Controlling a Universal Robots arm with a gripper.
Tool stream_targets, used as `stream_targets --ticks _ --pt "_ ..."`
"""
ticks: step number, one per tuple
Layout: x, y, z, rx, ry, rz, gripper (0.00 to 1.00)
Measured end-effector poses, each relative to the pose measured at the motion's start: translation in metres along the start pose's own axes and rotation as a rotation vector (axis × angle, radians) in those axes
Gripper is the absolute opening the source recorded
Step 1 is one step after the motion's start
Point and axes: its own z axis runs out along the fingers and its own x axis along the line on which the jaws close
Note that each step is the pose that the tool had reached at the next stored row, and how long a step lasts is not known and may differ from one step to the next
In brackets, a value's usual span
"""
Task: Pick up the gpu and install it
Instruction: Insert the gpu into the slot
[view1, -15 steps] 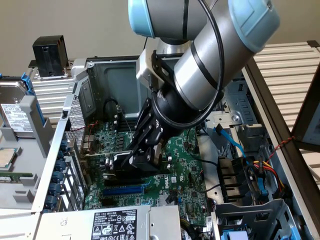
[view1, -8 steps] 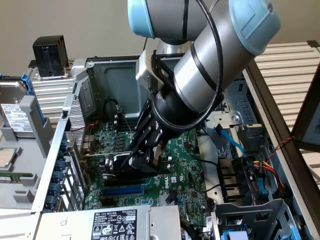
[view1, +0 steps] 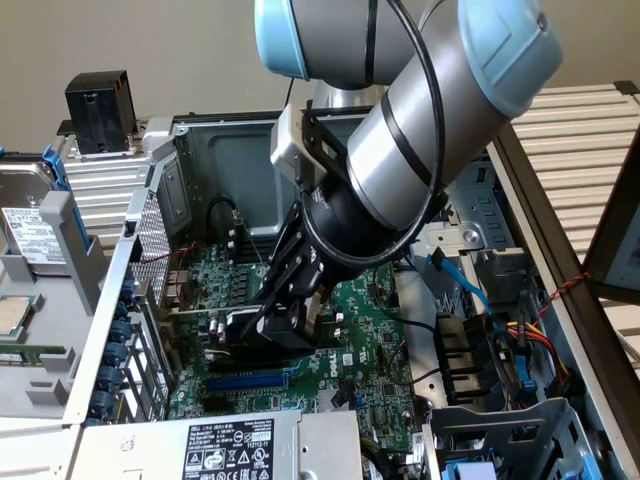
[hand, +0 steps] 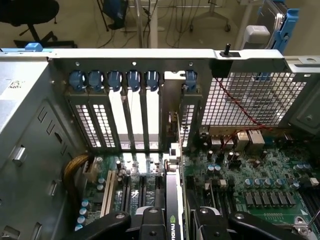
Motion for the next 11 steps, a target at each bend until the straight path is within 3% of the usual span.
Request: stream_targets --ticks 2,11 --pt "0.0000 0.0001 0.0001 -0.0032 0.0000 0.000 0.27" --pt "-0.0010 -0.0001 0.0003 -0.0032 -0.0001 0.000 0.27"
